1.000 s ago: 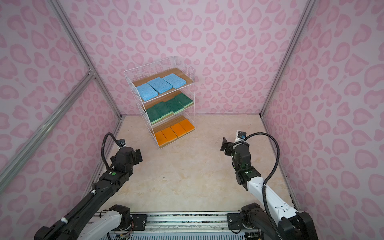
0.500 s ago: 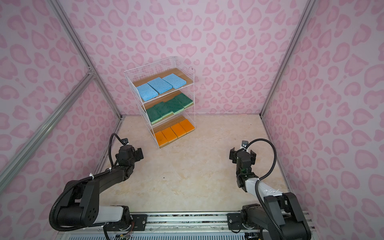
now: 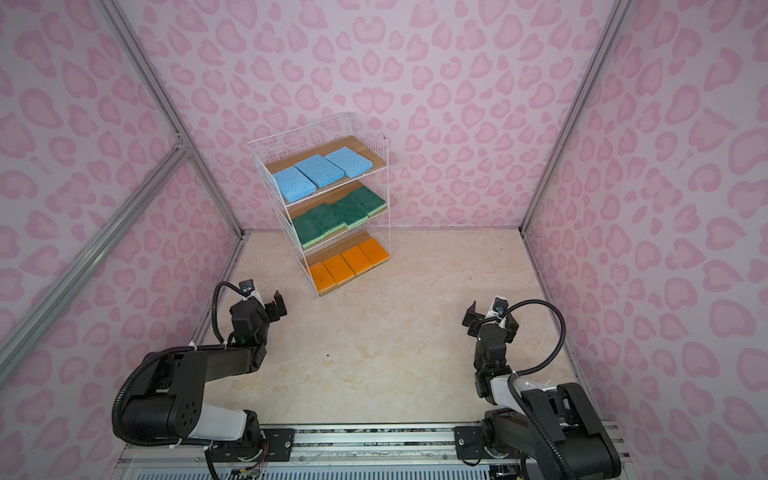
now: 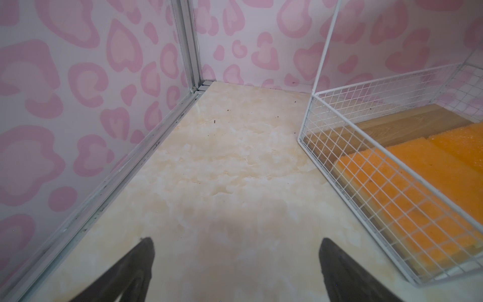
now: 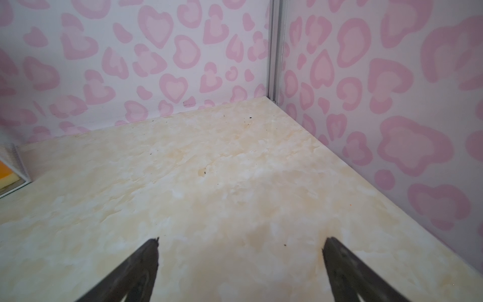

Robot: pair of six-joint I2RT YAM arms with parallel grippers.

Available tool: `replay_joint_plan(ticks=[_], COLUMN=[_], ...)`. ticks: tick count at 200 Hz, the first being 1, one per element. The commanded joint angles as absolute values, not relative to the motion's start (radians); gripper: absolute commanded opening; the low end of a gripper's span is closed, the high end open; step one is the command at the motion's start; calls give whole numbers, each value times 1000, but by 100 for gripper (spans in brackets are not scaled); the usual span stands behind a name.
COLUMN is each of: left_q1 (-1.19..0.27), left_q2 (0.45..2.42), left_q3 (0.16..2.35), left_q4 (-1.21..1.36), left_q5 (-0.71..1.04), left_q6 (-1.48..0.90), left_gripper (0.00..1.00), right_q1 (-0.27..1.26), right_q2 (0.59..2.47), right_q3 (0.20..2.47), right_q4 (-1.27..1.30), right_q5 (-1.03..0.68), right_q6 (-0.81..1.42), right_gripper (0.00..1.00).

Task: Place and organize the cleaning sponges onto the shelf

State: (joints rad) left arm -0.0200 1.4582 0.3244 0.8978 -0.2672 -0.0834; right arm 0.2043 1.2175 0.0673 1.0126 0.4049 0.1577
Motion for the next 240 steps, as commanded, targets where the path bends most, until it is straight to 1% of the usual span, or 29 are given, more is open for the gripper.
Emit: replay_joint_plan(ticks=[1, 14, 21, 25, 37, 55, 66, 71, 86, 101, 113, 137, 151, 164, 170, 180, 187, 201, 211, 216, 222, 229, 240], left_q1=[-23, -34, -34, -33, -25, -5, -1, -1, -2, -1, 0, 0, 0, 0, 0, 0, 0, 0, 0, 0, 0, 0, 0], left_q2=[1465, 1467, 1472, 1473, 1474, 1476, 1474, 1476, 1476, 1475, 1475, 1475, 1474, 1473, 1471, 1473, 1473, 1472, 1472, 1471, 1472, 1472, 1472], left_q3=[304, 305, 306, 308, 318, 332, 332, 332, 332, 332, 333, 332, 331, 328, 328, 327, 327, 328, 329, 328, 328, 328, 329], left_q4=[1011, 1018, 1021, 1016, 999, 974, 972, 972, 972, 972, 973, 974, 975, 978, 979, 978, 978, 979, 979, 978, 979, 979, 979], left_q5=[-216, -225, -225, -223, -201, -155, -150, -149, -150, -149, -149, -149, -149, -149, -149, -148, -148, -149, -148, -149, -149, -149, -149], left_q6=[-56, -45, -45, -45, -50, -57, -58, -58, -58, -59, -59, -58, -58, -58, -58, -58, -58, -58, -58, -58, -58, -58, -58], left_gripper=[97, 97, 100, 98, 98, 97, 98, 97, 98, 98, 98, 97, 98, 98, 97, 98, 98, 97, 97, 98, 98, 98, 97], right_q1=[275, 306, 308, 307, 284, 227, 197, 183, 140, 134, 138, 195, 201, 222, 230, 189, 151, 122, 26, 8, 25, 36, 44], right_q2=[1227, 1238, 1238, 1235, 1212, 1143, 1100, 1091, 1107, 1184, 1274, 1438, 1551, 1566, 1565, 1557, 1565, 1592, 1550, 1533, 1533, 1553, 1570], right_q3=[43, 43, 43, 42, 42, 57, 87, 90, 55, 62, 65, 35, 61, 113, 128, 128, 167, 313, 323, 338, 336, 321, 309], right_q4=[1186, 1206, 1206, 1201, 1168, 1049, 935, 921, 1030, 1125, 1227, 1484, 1562, 1478, 1448, 1417, 1347, 1115, 1011, 955, 961, 1030, 1081], right_q5=[560, 596, 598, 597, 578, 545, 549, 548, 500, 490, 501, 549, 545, 497, 500, 442, 394, 428, 219, 189, 222, 254, 267], right_q6=[76, 50, 49, 52, 77, 99, 98, 109, 128, 85, 57, -29, -49, -104, -111, -71, -39, 8, 59, 64, 55, 48, 41], right_gripper=[99, 99, 99, 99, 99, 99, 99, 99, 99, 99, 99, 99, 99, 99, 99, 99, 99, 99, 99, 99, 99, 99, 99])
